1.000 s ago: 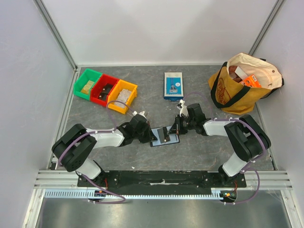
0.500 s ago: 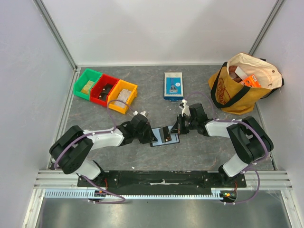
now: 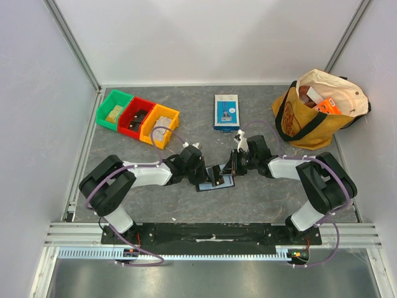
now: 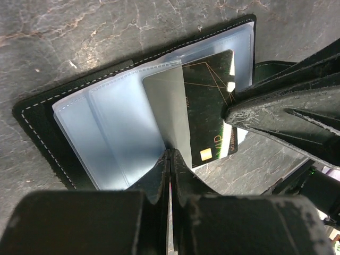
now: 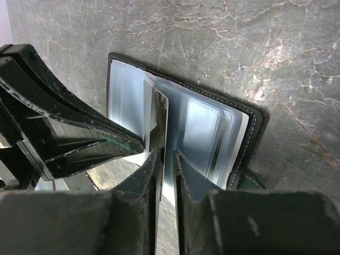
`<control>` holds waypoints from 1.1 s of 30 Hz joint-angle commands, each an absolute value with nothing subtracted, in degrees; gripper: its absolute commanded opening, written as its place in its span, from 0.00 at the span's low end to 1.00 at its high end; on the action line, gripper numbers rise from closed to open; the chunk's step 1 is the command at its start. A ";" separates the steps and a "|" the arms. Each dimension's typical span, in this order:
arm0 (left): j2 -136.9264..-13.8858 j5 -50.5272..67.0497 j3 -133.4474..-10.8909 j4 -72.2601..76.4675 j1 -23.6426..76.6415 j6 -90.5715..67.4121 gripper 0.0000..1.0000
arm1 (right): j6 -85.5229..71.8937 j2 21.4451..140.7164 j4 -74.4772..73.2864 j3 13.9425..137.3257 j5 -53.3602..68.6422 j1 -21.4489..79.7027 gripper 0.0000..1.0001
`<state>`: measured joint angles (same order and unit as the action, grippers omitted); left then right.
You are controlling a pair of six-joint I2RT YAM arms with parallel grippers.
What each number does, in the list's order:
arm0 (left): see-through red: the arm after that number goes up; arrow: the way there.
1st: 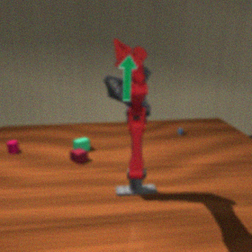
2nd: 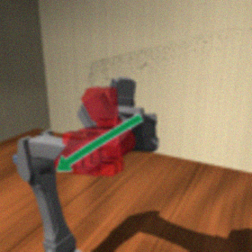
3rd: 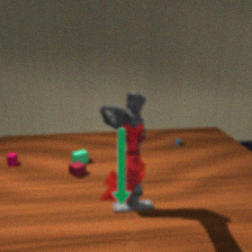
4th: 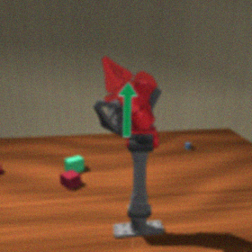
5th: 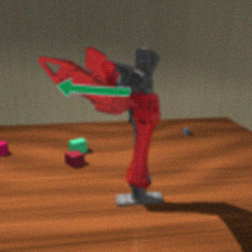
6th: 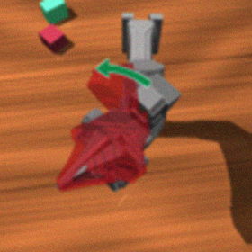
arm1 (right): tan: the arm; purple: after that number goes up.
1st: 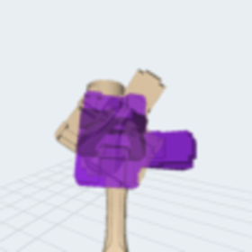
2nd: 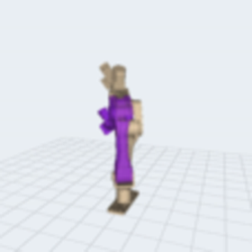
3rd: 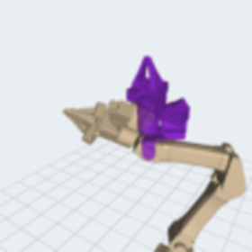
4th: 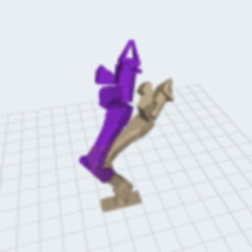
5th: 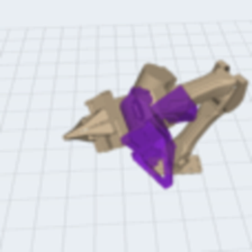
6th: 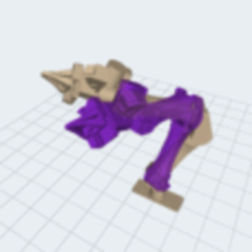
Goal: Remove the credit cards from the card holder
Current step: Remove the credit card from the card holder.
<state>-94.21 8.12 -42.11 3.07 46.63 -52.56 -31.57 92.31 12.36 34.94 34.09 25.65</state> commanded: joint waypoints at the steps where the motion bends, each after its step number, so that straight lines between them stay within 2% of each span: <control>1: -95.71 8.79 -40.26 4.48 46.67 -52.29 0.02 | -31.38 92.63 12.74 35.77 33.84 25.40 0.25; 5: -95.54 9.05 -39.03 5.36 46.67 -52.82 0.02 | -31.11 93.78 12.66 36.30 33.84 25.49 0.30; 10: -95.27 8.96 -38.50 5.45 46.76 -52.91 0.02 | -31.29 94.57 13.36 36.91 35.24 25.93 0.29; 12: -95.27 9.14 -38.58 5.45 46.67 -52.91 0.02 | -31.20 94.48 13.27 37.26 35.86 26.10 0.26; 16: -93.87 8.62 -38.50 5.01 46.67 -52.91 0.02 | -31.11 93.87 12.57 37.79 36.12 26.37 0.00; 24: -85.00 4.75 -37.97 1.06 45.18 -52.30 0.07 | -30.41 83.60 6.07 37.27 29.72 26.10 0.00; 29: -78.24 3.17 -38.14 -2.02 43.60 -52.03 0.08 | -32.25 74.29 2.03 36.13 21.20 25.93 0.00; 30: -76.92 2.64 -38.23 -2.28 43.59 -52.03 0.11 | -33.13 72.09 1.67 35.86 19.70 25.93 0.00; 32: -73.93 2.11 -38.15 -2.55 43.59 -51.94 0.23 | -36.28 68.05 2.02 35.07 18.29 25.93 0.00; 33: -72.26 2.02 -37.97 -2.37 43.59 -52.12 0.33 | -38.39 65.85 3.15 34.29 18.02 25.93 0.00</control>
